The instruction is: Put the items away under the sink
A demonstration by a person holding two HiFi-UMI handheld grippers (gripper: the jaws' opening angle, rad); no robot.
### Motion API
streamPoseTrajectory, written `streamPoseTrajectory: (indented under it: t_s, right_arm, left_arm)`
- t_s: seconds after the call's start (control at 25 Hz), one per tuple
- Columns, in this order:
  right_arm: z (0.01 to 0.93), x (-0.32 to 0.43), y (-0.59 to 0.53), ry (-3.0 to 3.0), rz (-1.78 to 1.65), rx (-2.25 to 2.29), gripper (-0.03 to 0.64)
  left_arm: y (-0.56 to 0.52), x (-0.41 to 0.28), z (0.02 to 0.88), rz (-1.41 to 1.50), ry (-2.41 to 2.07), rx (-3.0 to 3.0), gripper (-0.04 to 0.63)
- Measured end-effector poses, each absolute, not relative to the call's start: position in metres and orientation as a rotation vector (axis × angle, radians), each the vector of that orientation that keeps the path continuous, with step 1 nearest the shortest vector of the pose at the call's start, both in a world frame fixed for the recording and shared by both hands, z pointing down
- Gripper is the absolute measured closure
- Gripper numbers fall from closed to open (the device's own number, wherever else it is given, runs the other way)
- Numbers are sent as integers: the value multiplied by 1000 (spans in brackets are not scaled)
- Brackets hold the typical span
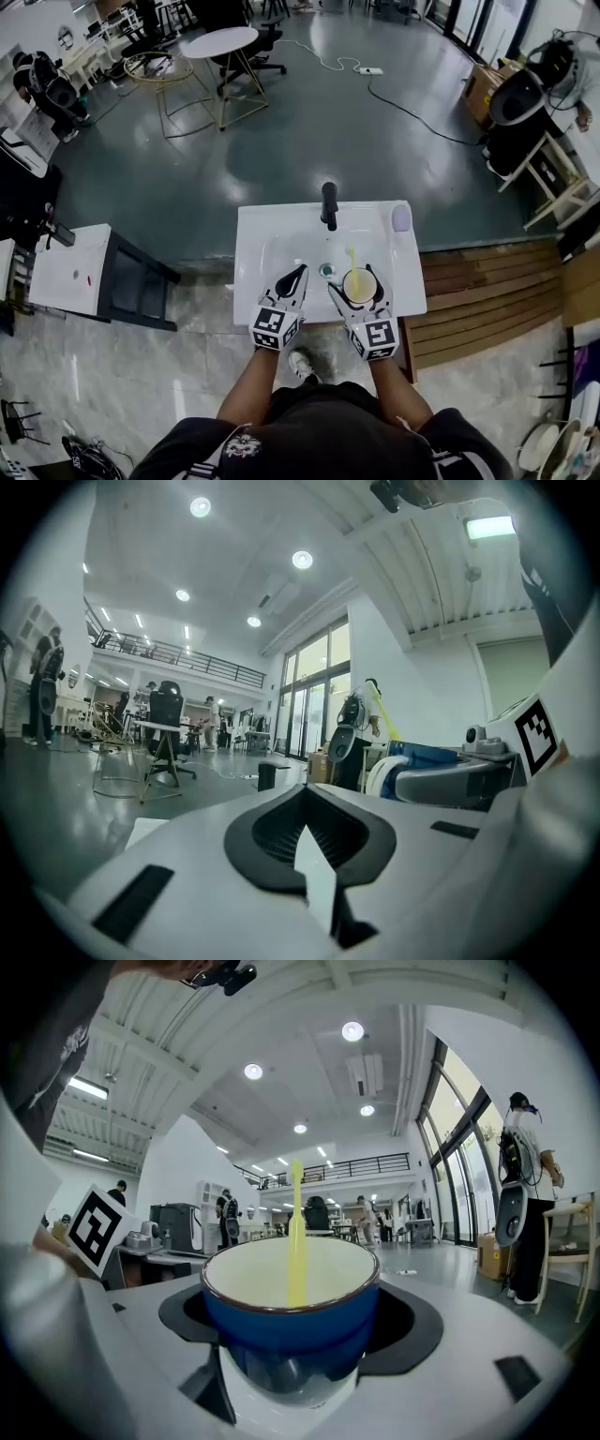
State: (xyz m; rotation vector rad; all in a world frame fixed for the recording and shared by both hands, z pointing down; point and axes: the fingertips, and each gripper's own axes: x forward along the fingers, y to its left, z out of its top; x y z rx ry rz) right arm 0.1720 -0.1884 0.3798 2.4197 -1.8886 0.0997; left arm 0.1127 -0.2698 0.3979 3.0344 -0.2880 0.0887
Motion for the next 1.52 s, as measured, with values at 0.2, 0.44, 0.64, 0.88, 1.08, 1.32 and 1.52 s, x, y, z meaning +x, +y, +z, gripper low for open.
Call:
streamPoseTrajectory:
  t_s: [0.2, 0.44, 0.64, 0.88, 1.08, 1.32, 1.52]
  right_arm:
    - [363, 153, -171, -1974, 72, 2374, 193]
    - [355, 115, -141, -2034, 37, 2340, 193]
    - [351, 92, -98, -2060, 36, 2307, 193]
    - [348, 61, -52, -2091, 21, 2278, 193]
    - [349, 40, -24, -2111, 23, 2260, 193]
    - [354, 22, 0, -2124, 38, 2255, 193]
    - [363, 8, 6, -2125, 52, 2247, 193]
  left_arm:
    - [-241, 94, 382, 30, -347, 2996, 595]
    - [-191, 59, 373, 53, -385, 3046, 595]
    - [-143, 30, 361, 49, -419, 3073, 595]
    - [-98, -5, 358, 34, -466, 3073, 595]
    - [-72, -29, 362, 43, -497, 3059, 595]
    - [-48, -49, 364, 39, -517, 3031, 595]
    - [-47, -62, 364, 11, -538, 3051, 595]
